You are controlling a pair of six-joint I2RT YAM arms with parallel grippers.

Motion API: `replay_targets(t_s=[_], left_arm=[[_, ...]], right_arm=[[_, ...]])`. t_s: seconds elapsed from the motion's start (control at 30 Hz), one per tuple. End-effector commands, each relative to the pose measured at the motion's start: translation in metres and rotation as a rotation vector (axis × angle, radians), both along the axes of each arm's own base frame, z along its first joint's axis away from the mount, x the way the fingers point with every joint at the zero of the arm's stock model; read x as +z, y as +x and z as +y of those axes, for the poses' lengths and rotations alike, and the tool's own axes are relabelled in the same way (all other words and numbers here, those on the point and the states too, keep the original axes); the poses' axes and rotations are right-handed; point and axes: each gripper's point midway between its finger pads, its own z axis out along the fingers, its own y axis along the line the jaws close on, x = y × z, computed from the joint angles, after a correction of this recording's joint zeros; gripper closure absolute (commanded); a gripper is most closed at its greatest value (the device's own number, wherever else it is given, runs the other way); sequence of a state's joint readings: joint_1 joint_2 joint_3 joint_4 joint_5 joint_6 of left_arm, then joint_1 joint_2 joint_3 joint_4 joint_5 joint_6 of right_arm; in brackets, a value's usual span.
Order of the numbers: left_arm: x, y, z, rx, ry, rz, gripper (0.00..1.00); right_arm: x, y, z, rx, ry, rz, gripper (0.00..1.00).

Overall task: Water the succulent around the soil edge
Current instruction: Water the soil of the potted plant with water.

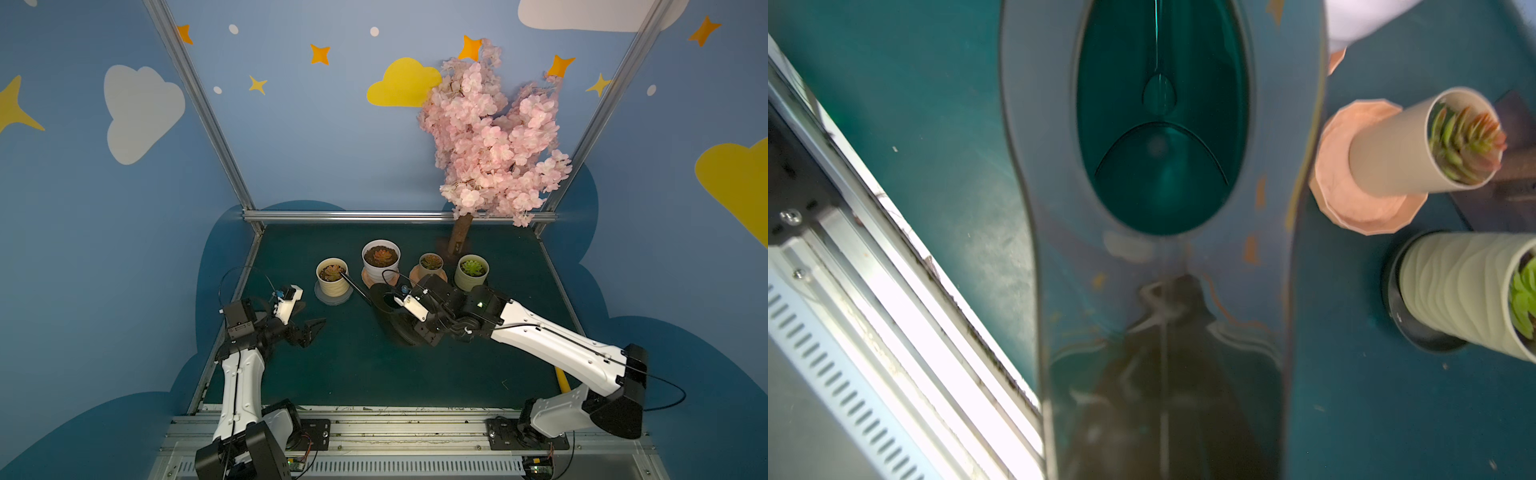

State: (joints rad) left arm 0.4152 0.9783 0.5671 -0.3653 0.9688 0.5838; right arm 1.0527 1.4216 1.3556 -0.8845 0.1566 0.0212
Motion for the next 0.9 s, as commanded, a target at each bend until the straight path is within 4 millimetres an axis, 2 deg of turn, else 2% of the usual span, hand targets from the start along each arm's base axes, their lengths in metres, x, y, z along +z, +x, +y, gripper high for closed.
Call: replay_targets(t_s=[0.0,0.13,0.3,0.43,0.6,0.77,0.87], left_arm=[[0.006,-0.003,-0.012,-0.035,-0.010,-0.005,0.00],[0.012,-0.004,-0.025,-0.070,0.008,-0.011,0.00],[0.018,0.001,-0.038,-0.117,0.031,-0.021,0.00],[0.022,0.012,-0.047,-0.151,0.036,-0.019,0.00],[0.013,0.018,-0.057,-0.175,0.036,-0.018,0.00],[0.002,0.013,-0.060,-0.197,0.024,-0.044,0.00],[-0.002,0.009,-0.061,-0.197,0.025,-0.055,0.00]], right_arm=[[0.037,0.010,0.018,0.006,0.203,-0.114,1.00],[0.050,0.009,0.006,-0.010,0.304,-0.195,1.00],[0.054,0.015,-0.025,-0.141,0.382,-0.257,1.00],[0.046,0.016,-0.055,-0.227,0.370,-0.252,1.00],[0.033,0.009,-0.089,-0.317,0.285,-0.184,1.00],[0.023,0.001,-0.108,-0.336,0.198,-0.157,1.00],[0.017,-0.004,-0.112,-0.337,0.171,-0.128,1.00]])
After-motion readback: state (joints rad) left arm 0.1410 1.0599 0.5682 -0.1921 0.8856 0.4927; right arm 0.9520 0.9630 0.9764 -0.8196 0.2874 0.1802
